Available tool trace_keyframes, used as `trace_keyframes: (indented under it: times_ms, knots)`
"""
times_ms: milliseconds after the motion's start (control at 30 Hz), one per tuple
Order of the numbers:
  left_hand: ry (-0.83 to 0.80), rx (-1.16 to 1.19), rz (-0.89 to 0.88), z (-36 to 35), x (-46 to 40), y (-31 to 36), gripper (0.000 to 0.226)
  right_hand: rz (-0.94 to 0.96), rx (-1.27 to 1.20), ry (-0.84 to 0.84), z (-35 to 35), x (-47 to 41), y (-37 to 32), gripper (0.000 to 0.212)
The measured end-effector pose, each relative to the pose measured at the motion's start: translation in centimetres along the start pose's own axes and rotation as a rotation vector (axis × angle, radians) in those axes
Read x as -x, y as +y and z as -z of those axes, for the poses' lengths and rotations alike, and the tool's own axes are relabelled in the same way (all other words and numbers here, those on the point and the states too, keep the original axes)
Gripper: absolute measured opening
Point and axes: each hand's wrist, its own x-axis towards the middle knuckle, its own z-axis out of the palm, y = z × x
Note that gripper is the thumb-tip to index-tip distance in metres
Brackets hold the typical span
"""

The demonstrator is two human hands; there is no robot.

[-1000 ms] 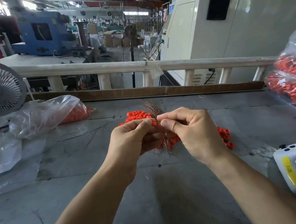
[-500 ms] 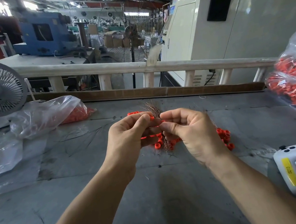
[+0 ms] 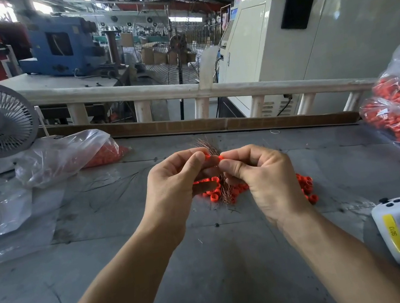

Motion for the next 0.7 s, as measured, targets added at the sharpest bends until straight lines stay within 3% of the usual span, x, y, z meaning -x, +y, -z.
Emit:
trace_keyframes:
  times_ms: [167,300,500,700]
  knots:
    - [-0.004,0.018,-0.012,0.0,-0.01,-0.02,0.017,0.046,0.056,0.012,0.19,0.03,-0.23,0.015]
    - [0.001,-0.025,-0.039,-0.2,0.02,-0.12,0.016,0.205,0.225,0.078,0.4,0.19,-0.52,0.016]
    - [-0.032,-0.163,-0.114,-0.61,0.26,-0.24,0.015,0.369,0.399,0.041,-0.04,0.72,-0.64,0.012]
    - [-0.047,-0.263,-0.188,-0.53,0.24,-0.46,0.018,0.394,0.396,0.019,0.07,0.76,-0.9,0.012]
